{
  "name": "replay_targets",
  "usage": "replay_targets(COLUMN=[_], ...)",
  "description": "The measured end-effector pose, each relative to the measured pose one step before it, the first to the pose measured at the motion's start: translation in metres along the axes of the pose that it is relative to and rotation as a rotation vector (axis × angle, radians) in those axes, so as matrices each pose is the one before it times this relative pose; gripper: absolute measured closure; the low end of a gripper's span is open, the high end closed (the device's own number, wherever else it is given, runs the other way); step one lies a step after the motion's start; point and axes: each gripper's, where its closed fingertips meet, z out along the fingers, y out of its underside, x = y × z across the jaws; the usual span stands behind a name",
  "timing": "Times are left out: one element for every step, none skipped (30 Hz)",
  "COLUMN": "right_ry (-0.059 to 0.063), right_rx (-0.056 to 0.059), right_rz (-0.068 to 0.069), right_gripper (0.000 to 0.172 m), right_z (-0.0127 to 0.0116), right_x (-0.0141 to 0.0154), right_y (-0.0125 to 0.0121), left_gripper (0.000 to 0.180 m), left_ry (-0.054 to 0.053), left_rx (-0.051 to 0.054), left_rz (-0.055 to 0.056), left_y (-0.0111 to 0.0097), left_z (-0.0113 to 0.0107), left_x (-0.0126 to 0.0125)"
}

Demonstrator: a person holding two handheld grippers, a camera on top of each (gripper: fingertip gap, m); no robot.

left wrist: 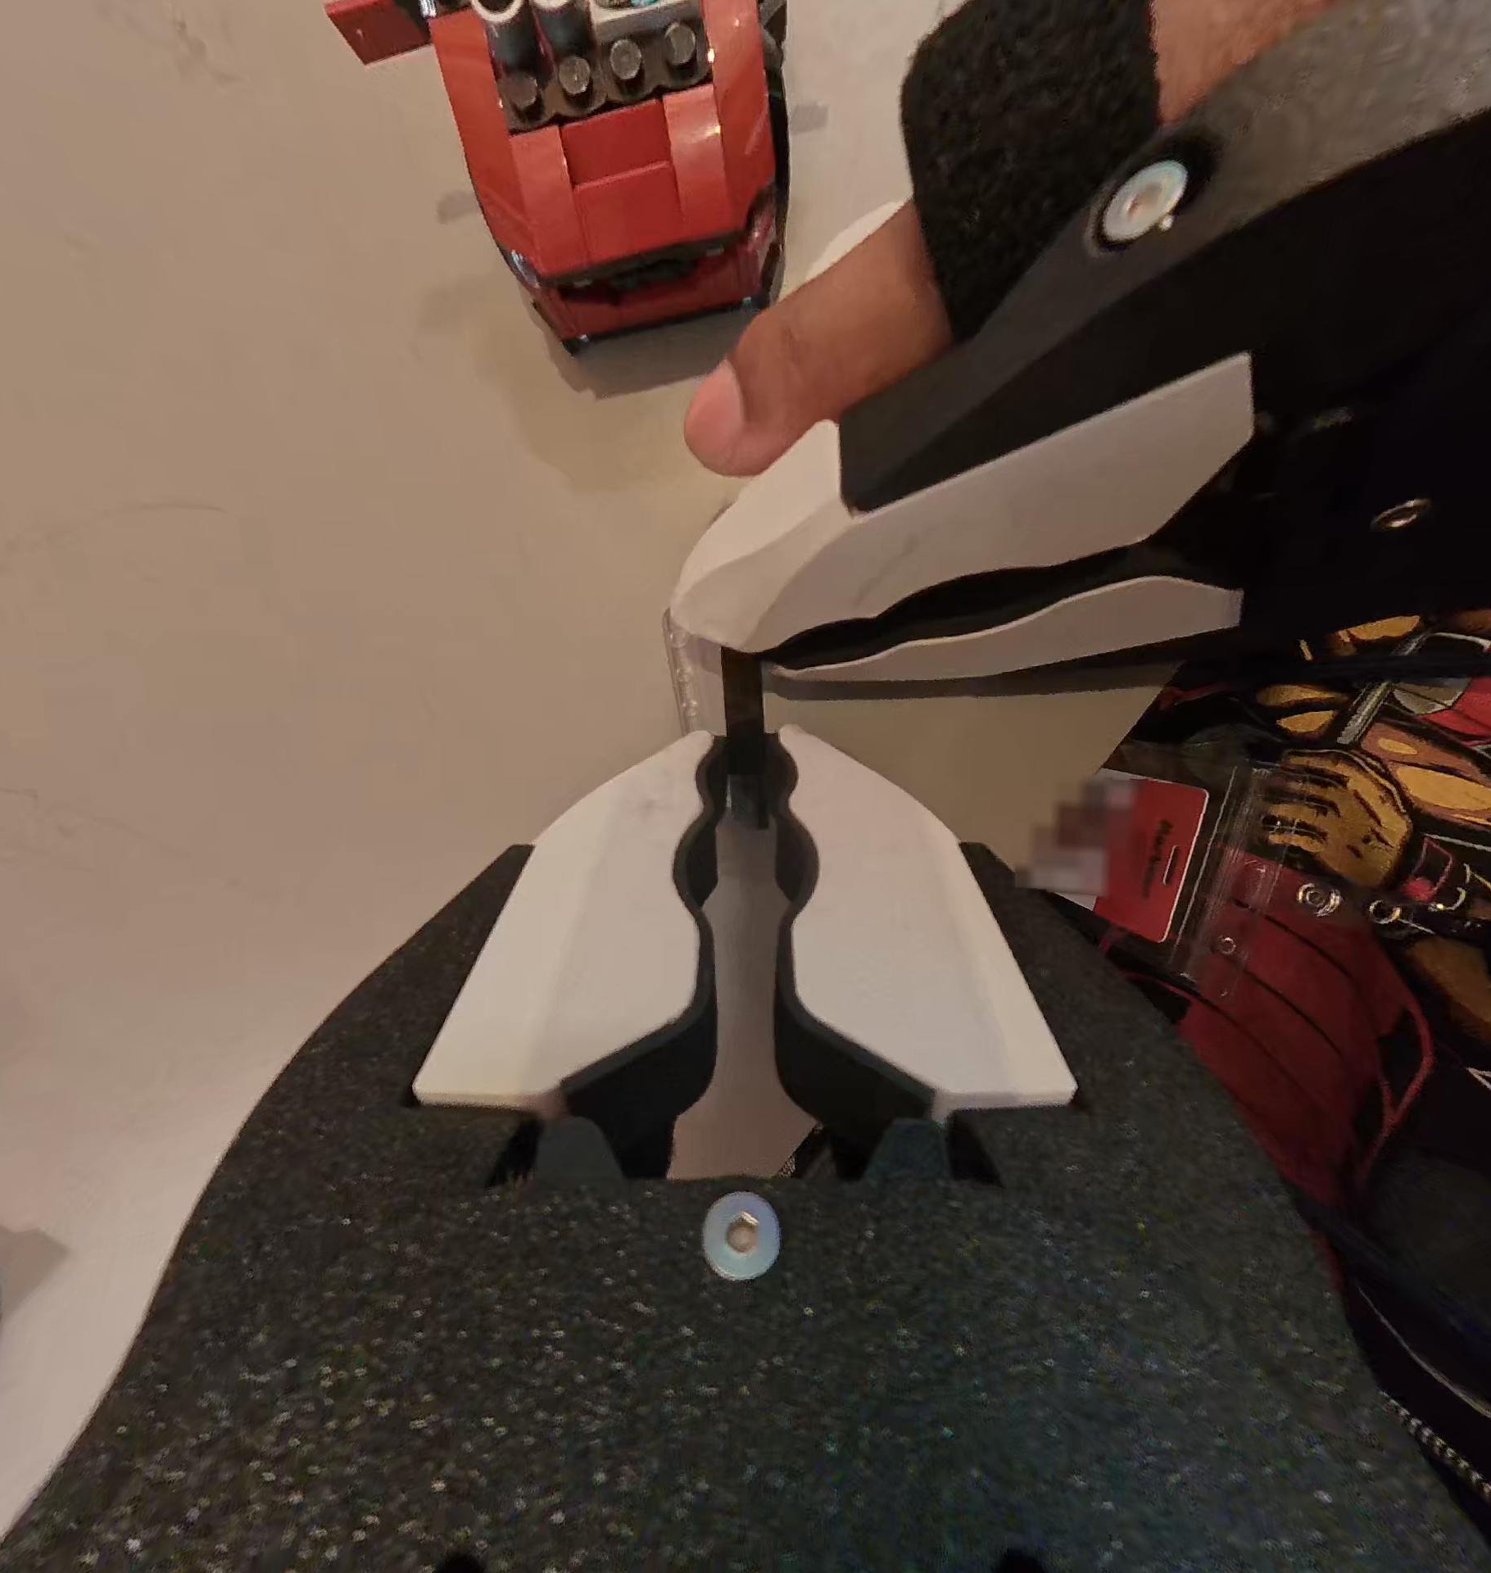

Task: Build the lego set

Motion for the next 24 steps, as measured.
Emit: replay_targets(right_ry=[-0.0005,-0.0007,-0.0007,0.0005,0.0011,0.0006,0.0011,0.0008,0.0001,0.0006,0.0010,0.0002,-0.0007,-0.0014,-0.0008,0.0007,0.0006,-0.0012,-0.0021,-0.0016,-0.0010,-0.0014,-0.0020,-0.0014], right_rx=[-0.0028,-0.0018,-0.0017,-0.0022,-0.0016,-0.0007,-0.0009,-0.0007,0.0002,0.0002,-0.0002,-0.0004,0.0000,-0.0010,-0.0036,-0.0074,-0.0074,-0.0045,-0.0038,-0.0056,-0.0051,-0.0032,-0.0033,-0.0004], right_rz=[0.0033,0.0030,0.0024,0.0009,-0.0007,-0.0006,-0.0001,-0.0005,-0.0013,-0.0009,0.0004,0.0018,0.0023,0.0014,0.0021,0.0045,0.0059,0.0064,0.0076,0.0099,0.0105,0.0126,0.0118,0.0029], right_gripper=[0.163,0.163,0.163,0.163,0.163,0.163,0.163,0.163,0.163,0.163,0.163,0.163,0.163,0.163,0.163,0.163,0.163,0.163,0.163,0.163,0.163,0.163,0.163,0.164], right_z=[0.00043,0.00034,0.00028,0.00024,0.00033,0.00016,0.00017,0.00017,0.00016,0.00029,0.00028,0.00044,0.00030,0.00041,0.00040,0.00069,0.00070,0.00060,0.00053,0.00067,0.00056,0.00042,0.00050,0.00017], right_x=[0.00006,0.00004,0.00010,0.00031,0.00019,0.00006,0.00020,0.00013,0.00012,0.00012,0.00037,0.00024,0.00032,0.00036,0.00051,0.00091,0.00110,0.00079,0.00070,0.00076,0.00077,0.00065,0.00042,0.00002], right_y=[0.00029,0.00031,0.00017,0.00015,0.00016,-0.00002,0.00018,0.00006,0.00007,0.00008,0.00016,0.00012,0.00018,0.00023,0.00059,0.00110,0.00112,0.00079,0.00076,0.00070,0.00053,0.00025,0.00025,-0.00018], left_gripper=[0.172,0.171,0.171,0.170,0.169,0.168,0.166,0.164,0.161,0.157,0.154,0.153,0.151,0.149,0.149,0.148,0.148,0.147,0.146,0.146,0.146,0.145,0.145,0.145], left_ry=[0.0004,0.0018,0.0020,0.0019,0.0033,0.0044,0.0043,0.0041,0.0032,0.0009,0.0029,0.0052,0.0030,-0.0009,-0.0025,-0.0011,-0.0021,-0.0046,-0.0070,-0.0070,-0.0053,-0.0049,-0.0046,-0.0042], left_rx=[0.0040,0.0036,0.0035,0.0053,0.0074,0.0079,0.0094,0.0110,0.0142,0.0177,0.0184,0.0189,0.0181,0.0173,0.0144,0.0099,0.0097,0.0106,0.0085,0.0084,0.0088,0.0103,0.0098,0.0079], left_rz=[-0.0005,-0.0020,-0.0014,-0.0019,-0.0034,-0.0040,-0.0039,-0.0043,-0.0060,-0.0082,-0.0077,-0.0091,-0.0115,-0.0095,-0.0115,-0.0107,-0.0036,0.0009,0.0034,0.0022,-0.0012,-0.0015,-0.0017,0.0001], left_y=[0.00017,0.00041,0.00066,0.00057,0.00051,0.00042,0.00040,0.00043,0.00036,0.00041,0.00098,0.00161,0.00209,0.00228,0.00281,0.00302,0.00252,0.00188,0.00143,0.00085,0.00009,-0.00048,-0.00071,-0.00082], left_z=[-0.00018,-0.00017,-0.00016,-0.00031,-0.00046,-0.00043,-0.00074,-0.00097,-0.00125,-0.00161,-0.00150,-0.00136,-0.00094,-0.00060,-0.00007,0.00033,0.00061,0.00073,0.00078,0.00077,0.00064,0.00051,0.00031,0.00029], left_x=[0.00000,0.00015,0.00013,0.00013,0.00022,0.00040,0.00040,0.00034,0.00013,-0.00048,-0.00045,-0.00046,-0.00121,-0.00195,-0.00205,-0.00193,-0.00154,-0.00173,-0.00163,-0.00159,-0.00173,-0.00173,-0.00184,-0.00181])
